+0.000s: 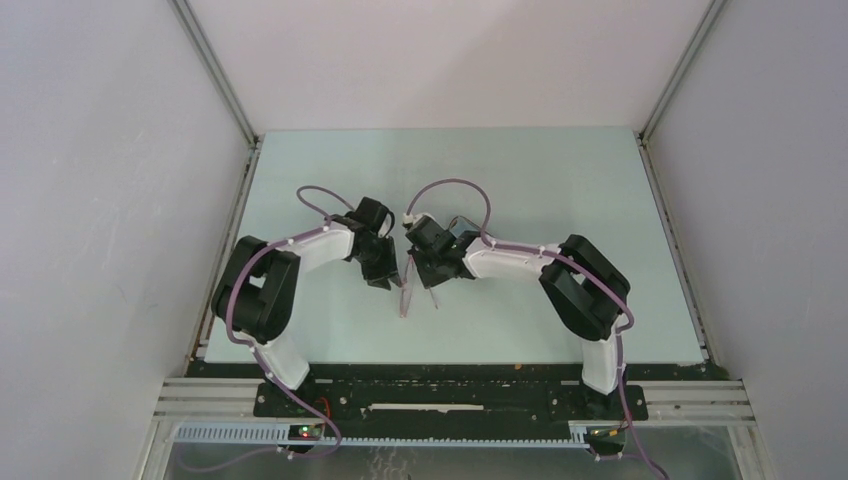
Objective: Organize the sunglasses
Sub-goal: Fold the sunglasses at the center of the board.
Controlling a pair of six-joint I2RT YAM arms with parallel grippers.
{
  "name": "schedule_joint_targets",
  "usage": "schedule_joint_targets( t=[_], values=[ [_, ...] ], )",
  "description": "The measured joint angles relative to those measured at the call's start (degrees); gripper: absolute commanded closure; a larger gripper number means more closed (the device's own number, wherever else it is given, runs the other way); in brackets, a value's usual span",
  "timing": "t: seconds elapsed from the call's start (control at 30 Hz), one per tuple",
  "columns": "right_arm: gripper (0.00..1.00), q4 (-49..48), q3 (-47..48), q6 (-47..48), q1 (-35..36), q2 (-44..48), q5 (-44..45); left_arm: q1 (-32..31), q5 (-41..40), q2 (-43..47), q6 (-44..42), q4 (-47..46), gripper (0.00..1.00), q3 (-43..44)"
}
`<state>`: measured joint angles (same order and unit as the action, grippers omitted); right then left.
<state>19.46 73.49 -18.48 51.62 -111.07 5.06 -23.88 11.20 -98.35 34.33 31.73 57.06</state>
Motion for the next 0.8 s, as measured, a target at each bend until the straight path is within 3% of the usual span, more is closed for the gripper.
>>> schedule_joint_targets(
  t=[0.17,0.37,0.8],
  values=[
    [0.99,2.16,4.46,-4.46,-0.94,-1.62,-1.77,-1.55,0.35,-0.04,0.83,-0.59,0.63,0.0],
    [0.76,3.13,5.05,-8.96,-1.11,-2.49,-4.96,-2.12,1.03,-0.37,1.73,-1.07,0.64,0.0],
    [0.64,4.87,4.37,-9.7,-2.75,-1.2,-6.19,-2.38,0.24,0.0,1.73,-0.81,0.64,0.0]
  ],
)
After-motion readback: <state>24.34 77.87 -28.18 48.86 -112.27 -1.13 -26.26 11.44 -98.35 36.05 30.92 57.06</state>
